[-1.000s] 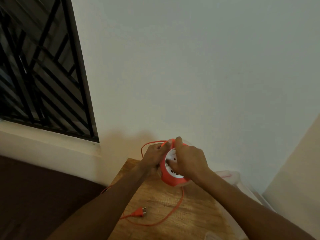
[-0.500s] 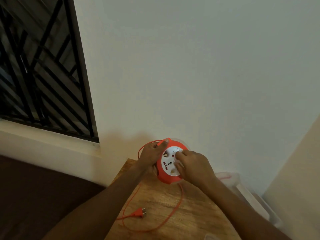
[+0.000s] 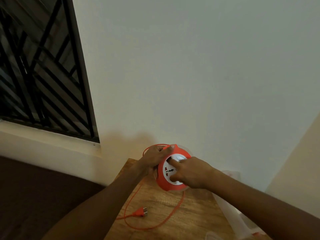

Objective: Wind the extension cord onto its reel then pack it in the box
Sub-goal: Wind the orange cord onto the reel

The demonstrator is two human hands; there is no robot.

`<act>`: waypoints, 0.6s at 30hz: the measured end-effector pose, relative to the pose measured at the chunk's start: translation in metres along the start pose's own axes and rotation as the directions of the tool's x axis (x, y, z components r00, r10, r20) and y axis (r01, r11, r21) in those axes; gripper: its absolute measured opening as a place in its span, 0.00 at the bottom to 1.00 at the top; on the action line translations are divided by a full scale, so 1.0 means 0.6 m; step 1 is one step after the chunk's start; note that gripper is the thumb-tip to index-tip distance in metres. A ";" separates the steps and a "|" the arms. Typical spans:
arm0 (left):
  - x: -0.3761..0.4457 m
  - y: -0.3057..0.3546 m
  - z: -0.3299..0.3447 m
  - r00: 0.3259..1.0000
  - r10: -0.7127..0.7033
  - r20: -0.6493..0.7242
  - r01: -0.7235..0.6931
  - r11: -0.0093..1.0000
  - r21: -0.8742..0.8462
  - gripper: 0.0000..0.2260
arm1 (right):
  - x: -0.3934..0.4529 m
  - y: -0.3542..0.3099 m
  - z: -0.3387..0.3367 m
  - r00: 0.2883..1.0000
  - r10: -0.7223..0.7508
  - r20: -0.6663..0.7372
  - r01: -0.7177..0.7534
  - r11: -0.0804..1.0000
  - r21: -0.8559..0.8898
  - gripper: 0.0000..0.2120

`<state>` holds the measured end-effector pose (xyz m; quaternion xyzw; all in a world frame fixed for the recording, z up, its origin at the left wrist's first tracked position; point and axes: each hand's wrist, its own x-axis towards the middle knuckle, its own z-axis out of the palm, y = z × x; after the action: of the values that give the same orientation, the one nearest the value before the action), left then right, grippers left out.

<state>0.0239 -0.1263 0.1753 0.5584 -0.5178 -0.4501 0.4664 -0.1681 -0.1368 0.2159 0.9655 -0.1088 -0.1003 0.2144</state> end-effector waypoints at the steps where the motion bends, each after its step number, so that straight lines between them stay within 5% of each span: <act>1: 0.000 -0.001 -0.001 1.000 -0.006 0.006 0.006 1.000 0.000 0.20 | 0.001 0.000 -0.004 1.000 -0.010 0.013 0.010 1.000 -0.013 0.23; 9: 0.002 -0.006 -0.021 0.999 0.003 -0.037 -0.003 1.000 0.000 0.30 | 0.018 -0.012 -0.009 0.982 0.187 0.036 -0.188 0.982 0.005 0.30; 14: 0.005 0.014 -0.026 0.991 0.025 -0.133 -0.030 0.999 -0.034 0.21 | 0.028 -0.017 -0.014 0.912 0.409 -0.028 -0.407 0.911 0.061 0.39; 16: 0.007 0.016 -0.025 0.986 0.047 -0.157 -0.050 0.999 -0.016 0.19 | 0.032 -0.029 -0.008 0.850 0.526 -0.020 -0.509 0.830 0.228 0.37; 18: 0.008 0.015 -0.025 0.984 0.020 -0.175 -0.033 0.997 -0.072 0.19 | 0.033 -0.035 -0.008 0.722 0.691 0.023 -0.557 0.562 0.611 0.36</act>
<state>0.0374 -0.1302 0.1865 0.5708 -0.4653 -0.4124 0.5363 -0.1448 -0.1212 0.2079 0.8841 -0.4459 0.1278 -0.0577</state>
